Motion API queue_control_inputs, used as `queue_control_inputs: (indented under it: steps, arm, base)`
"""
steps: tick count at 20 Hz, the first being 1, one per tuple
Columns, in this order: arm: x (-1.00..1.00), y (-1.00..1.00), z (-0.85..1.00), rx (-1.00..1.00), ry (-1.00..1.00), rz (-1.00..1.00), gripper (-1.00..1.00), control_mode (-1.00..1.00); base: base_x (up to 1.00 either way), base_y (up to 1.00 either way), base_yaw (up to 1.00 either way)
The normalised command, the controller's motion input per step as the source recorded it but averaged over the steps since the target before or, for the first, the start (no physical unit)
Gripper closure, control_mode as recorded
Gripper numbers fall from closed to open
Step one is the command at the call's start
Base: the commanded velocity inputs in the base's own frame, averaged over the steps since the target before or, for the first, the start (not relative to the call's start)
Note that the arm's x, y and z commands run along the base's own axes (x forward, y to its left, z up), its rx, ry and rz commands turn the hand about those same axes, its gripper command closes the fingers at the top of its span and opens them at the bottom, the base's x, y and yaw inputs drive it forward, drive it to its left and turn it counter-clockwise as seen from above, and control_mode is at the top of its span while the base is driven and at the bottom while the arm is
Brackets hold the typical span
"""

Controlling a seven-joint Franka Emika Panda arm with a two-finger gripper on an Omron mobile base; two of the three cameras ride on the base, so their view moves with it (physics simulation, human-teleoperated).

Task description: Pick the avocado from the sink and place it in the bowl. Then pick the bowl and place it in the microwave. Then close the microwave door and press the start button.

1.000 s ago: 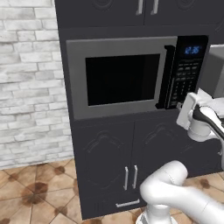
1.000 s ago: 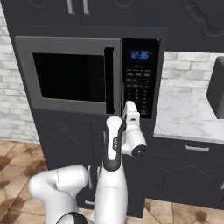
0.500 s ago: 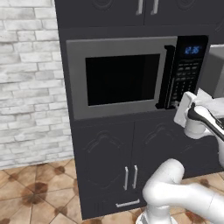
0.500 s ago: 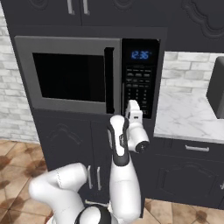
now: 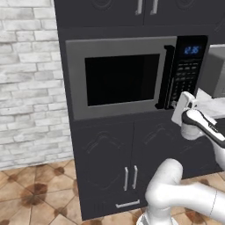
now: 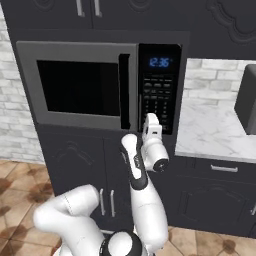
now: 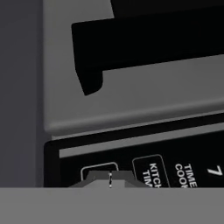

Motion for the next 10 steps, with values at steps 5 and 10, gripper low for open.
queue_control_inputs:
  steps: [5, 10]
  arm:
    - [0.11, -0.36, 0.0, 0.04, -0.03, 0.0, 1.0, -1.0]
    - [0.04, -0.17, 0.0, 0.03, 0.0, 0.0, 1.0, -1.0]
  base:
    - [0.0, 0.0, 0.0]
    - [0.0, 0.0, 0.0]
